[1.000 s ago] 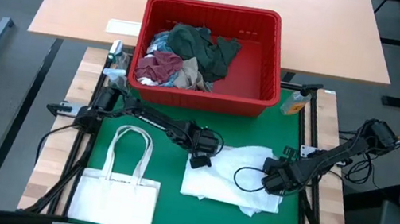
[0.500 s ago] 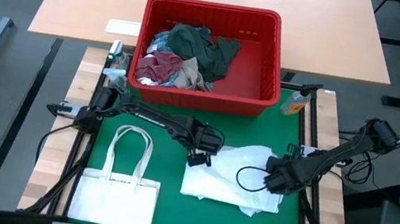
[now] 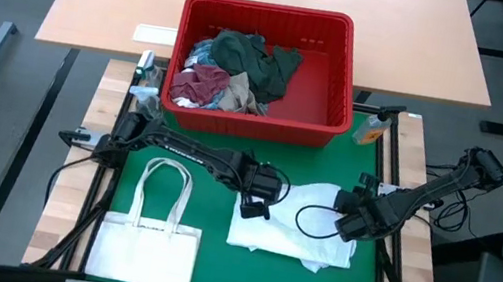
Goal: Fold Laundry from Bin
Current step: Fold the white polo shirt, then fold the pink underwear
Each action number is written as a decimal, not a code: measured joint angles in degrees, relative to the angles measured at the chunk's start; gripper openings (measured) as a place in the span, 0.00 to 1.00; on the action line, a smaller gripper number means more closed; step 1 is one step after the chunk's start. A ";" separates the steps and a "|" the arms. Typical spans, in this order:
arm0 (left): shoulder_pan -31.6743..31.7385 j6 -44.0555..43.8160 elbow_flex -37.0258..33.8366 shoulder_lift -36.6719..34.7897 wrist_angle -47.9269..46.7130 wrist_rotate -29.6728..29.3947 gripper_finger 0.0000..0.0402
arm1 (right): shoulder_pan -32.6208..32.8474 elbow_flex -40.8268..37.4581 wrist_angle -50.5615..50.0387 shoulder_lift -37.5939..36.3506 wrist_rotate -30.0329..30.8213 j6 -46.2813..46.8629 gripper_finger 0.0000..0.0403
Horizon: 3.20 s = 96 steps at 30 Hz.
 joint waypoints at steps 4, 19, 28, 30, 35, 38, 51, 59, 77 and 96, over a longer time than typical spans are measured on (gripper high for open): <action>-0.09 -0.01 0.00 0.00 0.02 -0.01 0.00 | 0.00 0.00 2.48 0.00 0.47 -0.07 0.32; -0.11 -0.03 0.00 0.00 5.90 0.01 0.00 | -0.90 -3.67 12.15 0.04 4.16 0.12 0.32; -0.11 -0.01 -0.02 0.00 5.84 0.01 0.00 | -0.76 -7.83 8.77 0.13 -6.45 0.26 0.32; -0.11 0.03 -0.02 0.00 5.81 0.00 0.00 | -0.76 -6.96 6.91 0.13 -5.59 0.29 0.32; 0.11 2.92 0.52 -1.00 4.79 0.00 0.00 | -0.76 -3.41 3.63 0.11 -2.32 0.13 0.32; 0.99 3.23 2.79 -3.19 3.36 -1.46 0.00 | -0.76 -1.30 4.45 0.09 -1.37 -0.09 0.32; 7.05 18.26 17.95 -6.40 3.40 -17.53 0.04 | -0.76 0.42 15.05 0.11 0.93 -6.61 0.32; 11.52 27.58 24.05 -6.40 3.34 -29.60 0.29 | -0.76 0.42 19.83 0.11 1.18 -9.70 0.32; 39.25 11.80 24.79 -6.38 -16.26 -16.04 0.45 | -0.76 0.42 20.18 0.11 1.22 -13.44 0.32; 47.90 7.44 13.01 -5.84 -28.16 -5.40 0.45 | -0.76 0.42 20.15 0.11 2.56 -13.44 0.32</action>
